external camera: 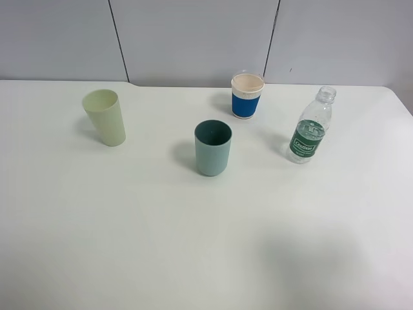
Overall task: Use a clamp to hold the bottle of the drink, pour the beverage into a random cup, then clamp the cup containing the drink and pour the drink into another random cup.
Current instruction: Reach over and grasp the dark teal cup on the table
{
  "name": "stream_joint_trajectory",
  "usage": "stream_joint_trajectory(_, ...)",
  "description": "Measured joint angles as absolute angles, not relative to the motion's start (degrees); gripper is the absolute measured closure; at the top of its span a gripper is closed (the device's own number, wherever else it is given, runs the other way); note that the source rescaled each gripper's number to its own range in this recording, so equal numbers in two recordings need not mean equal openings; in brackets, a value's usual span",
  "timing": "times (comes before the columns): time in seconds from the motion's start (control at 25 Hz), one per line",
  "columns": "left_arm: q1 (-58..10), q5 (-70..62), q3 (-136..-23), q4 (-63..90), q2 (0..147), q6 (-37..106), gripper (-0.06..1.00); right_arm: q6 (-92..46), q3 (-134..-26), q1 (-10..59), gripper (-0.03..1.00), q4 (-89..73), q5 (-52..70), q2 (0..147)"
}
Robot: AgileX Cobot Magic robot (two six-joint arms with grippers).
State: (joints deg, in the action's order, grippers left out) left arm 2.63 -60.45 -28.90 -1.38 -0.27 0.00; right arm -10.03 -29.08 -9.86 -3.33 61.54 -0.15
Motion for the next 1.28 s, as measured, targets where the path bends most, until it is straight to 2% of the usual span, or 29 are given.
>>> stream_joint_trajectory(0.64, 2.6, -60.4, -28.9, -1.4, -0.3, 0.0, -0.06, -8.8, -29.1, -9.7, -0.03, -4.2, 61.5, -0.1)
stream_joint_trajectory(0.92, 2.6, -60.4, -28.9, -1.4, -0.3, 0.0, -0.06, -8.5, -29.1, -4.3, -0.03, -4.2, 61.4, -0.1)
stream_joint_trajectory(1.28, 2.6, -60.4, -28.9, -1.4, -0.3, 0.0, -0.06, -8.4, -29.1, -4.0, -0.03, -4.2, 61.4, -0.1)
